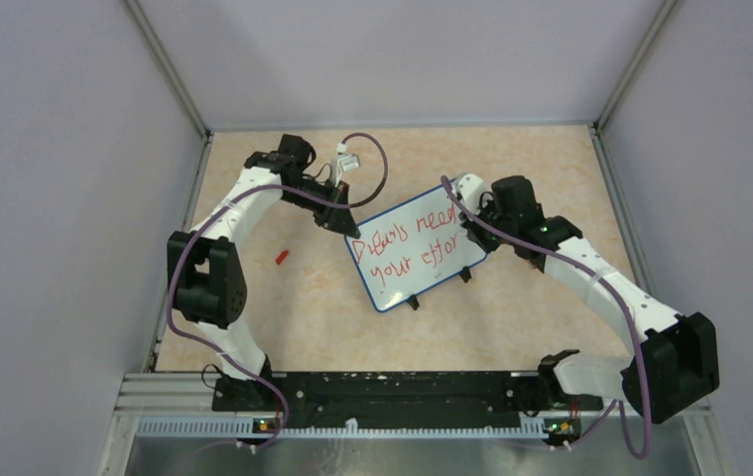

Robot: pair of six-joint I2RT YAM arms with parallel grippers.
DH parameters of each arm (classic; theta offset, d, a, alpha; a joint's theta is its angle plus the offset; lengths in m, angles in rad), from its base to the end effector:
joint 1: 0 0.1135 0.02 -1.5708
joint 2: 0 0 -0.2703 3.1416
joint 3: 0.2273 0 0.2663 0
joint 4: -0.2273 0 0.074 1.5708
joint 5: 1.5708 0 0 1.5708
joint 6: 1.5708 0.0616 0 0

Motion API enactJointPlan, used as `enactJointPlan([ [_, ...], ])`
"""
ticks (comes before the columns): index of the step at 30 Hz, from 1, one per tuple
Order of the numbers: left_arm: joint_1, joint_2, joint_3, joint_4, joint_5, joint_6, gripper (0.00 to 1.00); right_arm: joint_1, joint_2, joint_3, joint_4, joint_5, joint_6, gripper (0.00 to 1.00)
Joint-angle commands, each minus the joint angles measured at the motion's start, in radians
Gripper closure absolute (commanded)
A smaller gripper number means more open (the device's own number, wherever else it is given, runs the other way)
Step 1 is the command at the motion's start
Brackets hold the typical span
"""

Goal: Write a sentence on the whiteboard

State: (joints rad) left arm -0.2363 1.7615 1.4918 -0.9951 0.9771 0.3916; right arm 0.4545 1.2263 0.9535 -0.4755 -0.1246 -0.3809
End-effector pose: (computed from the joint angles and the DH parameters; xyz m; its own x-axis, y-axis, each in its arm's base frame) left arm 0.3477 -0.1363 0.2642 -0.7142 0.3916 -0.5801 0.6993 0.3635 -0.6156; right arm 0.2606 0.1358 0.2639 -0.3752 -0.5938 -0.7118 -0.7076 0.6795 -0.1939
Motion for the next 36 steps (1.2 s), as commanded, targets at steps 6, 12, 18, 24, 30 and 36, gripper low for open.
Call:
enactJointPlan([
  [6, -0.001, 0.014, 0.010, 0.031, -0.025, 0.027, 1.00, -0.017, -0.020, 0.053, -0.013, -0.030, -0.008, 1.00],
  [12, -0.001, 0.006, 0.005, 0.032, -0.009, 0.029, 1.00, -0.040, -0.031, 0.067, -0.042, -0.050, -0.011, 1.00],
  [18, -0.001, -0.004, 0.002, 0.032, -0.014, 0.027, 1.00, -0.042, 0.006, 0.062, -0.009, -0.038, -0.011, 1.00],
  [24, -0.001, -0.008, -0.004, 0.032, -0.021, 0.029, 1.00, -0.042, 0.029, 0.071, 0.017, -0.047, -0.008, 1.00],
  [30, -0.001, -0.001, -0.002, 0.032, -0.017, 0.029, 1.00, -0.048, 0.044, 0.066, 0.015, 0.003, -0.020, 1.00],
  [36, -0.001, 0.001, -0.001, 0.033, -0.017, 0.030, 1.00, -0.085, 0.035, 0.068, 0.006, 0.047, -0.037, 1.00],
])
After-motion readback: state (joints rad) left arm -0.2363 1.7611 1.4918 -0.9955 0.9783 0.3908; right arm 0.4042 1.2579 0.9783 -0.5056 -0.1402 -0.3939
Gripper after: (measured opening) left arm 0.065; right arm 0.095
